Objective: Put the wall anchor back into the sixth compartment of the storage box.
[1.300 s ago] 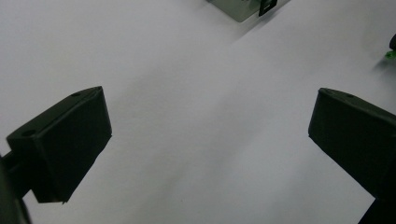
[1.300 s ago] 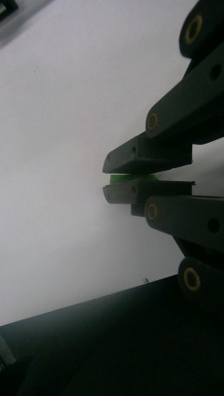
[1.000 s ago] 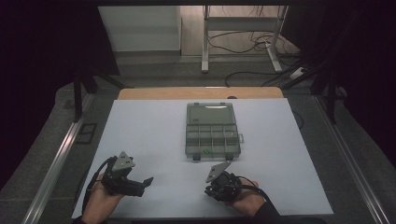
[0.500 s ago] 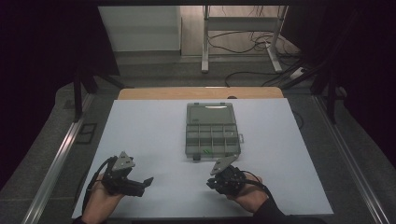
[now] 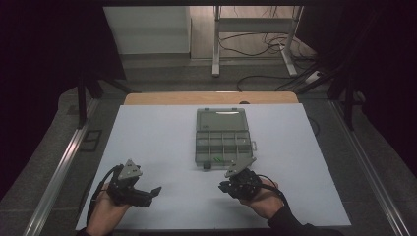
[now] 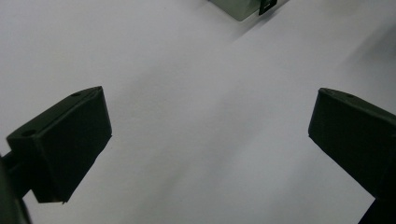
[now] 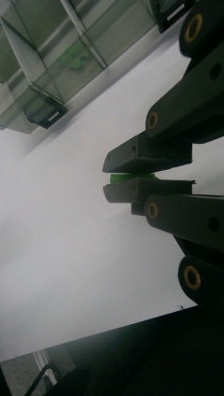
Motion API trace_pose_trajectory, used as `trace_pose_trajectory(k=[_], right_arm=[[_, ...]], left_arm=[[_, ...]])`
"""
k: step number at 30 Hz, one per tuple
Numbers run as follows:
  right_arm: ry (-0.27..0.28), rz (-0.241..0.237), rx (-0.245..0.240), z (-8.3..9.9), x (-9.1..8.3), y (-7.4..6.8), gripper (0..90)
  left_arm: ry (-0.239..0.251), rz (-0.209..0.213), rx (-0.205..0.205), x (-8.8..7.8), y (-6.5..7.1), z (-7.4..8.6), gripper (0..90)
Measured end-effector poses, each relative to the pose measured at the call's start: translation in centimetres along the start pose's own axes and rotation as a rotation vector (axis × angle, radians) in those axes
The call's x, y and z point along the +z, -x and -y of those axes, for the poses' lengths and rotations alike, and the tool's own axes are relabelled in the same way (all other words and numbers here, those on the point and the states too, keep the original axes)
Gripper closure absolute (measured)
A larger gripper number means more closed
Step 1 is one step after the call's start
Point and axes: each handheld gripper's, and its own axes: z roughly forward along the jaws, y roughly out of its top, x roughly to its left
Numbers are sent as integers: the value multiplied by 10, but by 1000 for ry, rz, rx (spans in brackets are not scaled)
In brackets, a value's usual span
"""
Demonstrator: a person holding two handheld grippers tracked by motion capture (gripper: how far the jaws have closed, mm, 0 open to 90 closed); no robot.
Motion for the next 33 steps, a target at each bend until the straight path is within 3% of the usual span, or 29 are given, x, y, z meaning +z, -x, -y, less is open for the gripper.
trace_pose_trajectory(k=[33], right_arm=[[112,2,98,-10,-10,27,838]], left_arm=[[4,0,-3,0,-1,0,0]])
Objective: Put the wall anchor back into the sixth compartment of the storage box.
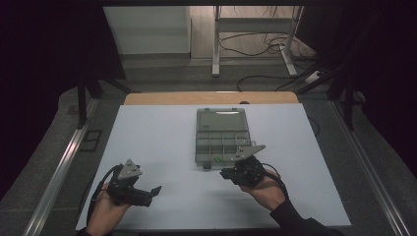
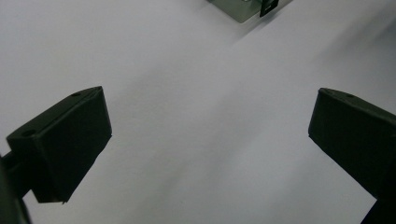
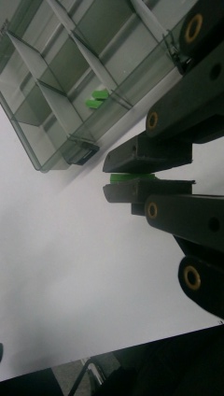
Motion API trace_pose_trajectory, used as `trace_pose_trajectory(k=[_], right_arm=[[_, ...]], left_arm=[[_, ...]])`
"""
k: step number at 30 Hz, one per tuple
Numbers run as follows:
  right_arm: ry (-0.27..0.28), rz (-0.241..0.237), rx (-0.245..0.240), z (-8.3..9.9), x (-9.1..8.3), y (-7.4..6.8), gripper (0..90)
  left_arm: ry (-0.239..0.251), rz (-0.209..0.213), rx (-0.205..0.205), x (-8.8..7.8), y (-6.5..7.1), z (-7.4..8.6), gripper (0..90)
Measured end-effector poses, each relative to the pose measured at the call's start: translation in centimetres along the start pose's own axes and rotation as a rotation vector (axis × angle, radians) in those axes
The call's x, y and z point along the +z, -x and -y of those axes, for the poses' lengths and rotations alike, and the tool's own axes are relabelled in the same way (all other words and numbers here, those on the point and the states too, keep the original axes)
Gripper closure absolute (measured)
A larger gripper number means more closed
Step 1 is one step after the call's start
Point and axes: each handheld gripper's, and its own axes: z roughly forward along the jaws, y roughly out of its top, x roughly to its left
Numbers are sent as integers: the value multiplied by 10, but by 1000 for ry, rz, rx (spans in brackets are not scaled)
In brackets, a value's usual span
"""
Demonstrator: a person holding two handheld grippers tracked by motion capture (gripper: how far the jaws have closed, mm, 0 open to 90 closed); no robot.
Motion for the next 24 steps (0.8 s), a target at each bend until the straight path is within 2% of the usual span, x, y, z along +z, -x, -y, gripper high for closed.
trace_pose_trajectory(k=[9,24], right_arm=[[26,-12,20,-5,-1,10,838],[53,21,41,-20,3,26,837]], left_arm=[[-1,-3,-1,0,0,0,0],[-1,-4,0,0,0,0,0]])
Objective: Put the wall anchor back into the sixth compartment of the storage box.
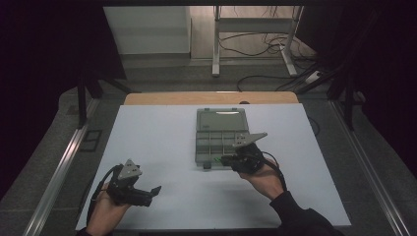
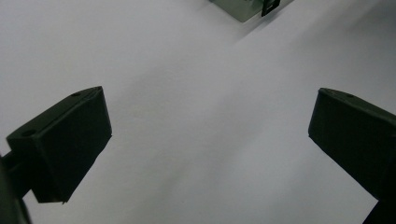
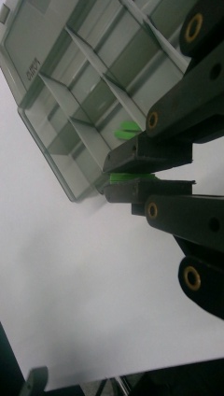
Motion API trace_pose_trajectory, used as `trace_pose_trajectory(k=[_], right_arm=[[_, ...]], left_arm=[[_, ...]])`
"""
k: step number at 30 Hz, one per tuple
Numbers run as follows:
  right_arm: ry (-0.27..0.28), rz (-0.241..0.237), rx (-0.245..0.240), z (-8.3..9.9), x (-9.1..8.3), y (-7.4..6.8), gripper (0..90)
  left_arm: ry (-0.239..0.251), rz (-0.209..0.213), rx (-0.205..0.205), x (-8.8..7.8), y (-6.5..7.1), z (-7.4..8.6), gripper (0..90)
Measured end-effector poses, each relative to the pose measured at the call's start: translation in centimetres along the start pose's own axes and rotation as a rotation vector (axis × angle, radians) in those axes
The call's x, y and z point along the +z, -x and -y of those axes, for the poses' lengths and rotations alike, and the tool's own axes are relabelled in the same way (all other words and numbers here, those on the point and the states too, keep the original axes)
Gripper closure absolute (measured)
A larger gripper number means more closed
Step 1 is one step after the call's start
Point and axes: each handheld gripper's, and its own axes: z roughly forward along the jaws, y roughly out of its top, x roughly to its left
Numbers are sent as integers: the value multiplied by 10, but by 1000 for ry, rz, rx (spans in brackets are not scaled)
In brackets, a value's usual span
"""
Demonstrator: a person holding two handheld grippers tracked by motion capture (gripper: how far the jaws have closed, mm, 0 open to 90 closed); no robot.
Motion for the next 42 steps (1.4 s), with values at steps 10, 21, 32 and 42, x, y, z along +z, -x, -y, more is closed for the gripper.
trace_pose_trajectory(k=[10,21,32,42], right_arm=[[0,40,14,-7,8,16,837],[-14,59,28,-13,25,24,837],[-33,82,41,-14,41,34,837],[-59,107,29,-13,56,38,836]], left_arm=[[-2,1,2,0,0,0,0],[-5,4,5,0,0,0,0],[-7,7,8,1,1,0,0],[-8,10,13,1,1,0,0]])
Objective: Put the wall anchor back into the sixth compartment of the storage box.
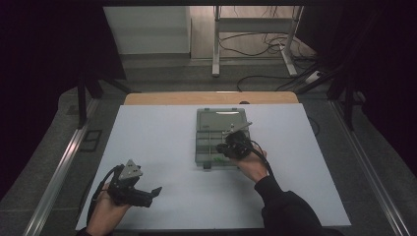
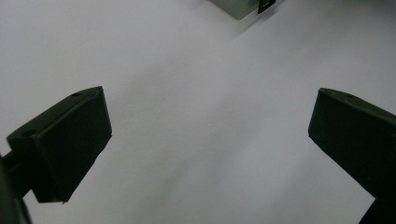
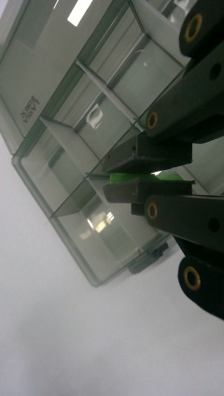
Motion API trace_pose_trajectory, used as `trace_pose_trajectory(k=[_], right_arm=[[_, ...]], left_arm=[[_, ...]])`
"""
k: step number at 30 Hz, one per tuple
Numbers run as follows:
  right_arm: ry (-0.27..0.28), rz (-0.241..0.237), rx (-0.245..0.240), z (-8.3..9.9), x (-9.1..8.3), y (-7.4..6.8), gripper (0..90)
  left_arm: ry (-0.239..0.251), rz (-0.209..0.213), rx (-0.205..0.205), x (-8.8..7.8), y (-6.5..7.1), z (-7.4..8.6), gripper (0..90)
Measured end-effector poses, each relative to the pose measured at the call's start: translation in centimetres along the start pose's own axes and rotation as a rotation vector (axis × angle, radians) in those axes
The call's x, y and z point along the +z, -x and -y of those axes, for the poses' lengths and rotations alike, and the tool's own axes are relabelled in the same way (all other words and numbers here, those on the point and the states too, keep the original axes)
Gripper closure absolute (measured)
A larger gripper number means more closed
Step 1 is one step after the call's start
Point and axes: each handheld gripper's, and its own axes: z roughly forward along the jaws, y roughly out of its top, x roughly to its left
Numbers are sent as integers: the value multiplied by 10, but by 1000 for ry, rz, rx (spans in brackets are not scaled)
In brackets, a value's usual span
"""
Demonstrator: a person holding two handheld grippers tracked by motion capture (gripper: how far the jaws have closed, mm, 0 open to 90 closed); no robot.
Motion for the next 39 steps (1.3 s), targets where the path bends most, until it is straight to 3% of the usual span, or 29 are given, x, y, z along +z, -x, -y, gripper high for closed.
trace_pose_trajectory(k=[18,39], right_arm=[[-26,49,-7,4,11,2,811],[27,-22,-45,0,-23,-22,676]], left_arm=[[-3,4,4,0,0,0,0],[20,-7,-4,-2,-1,0,0]])
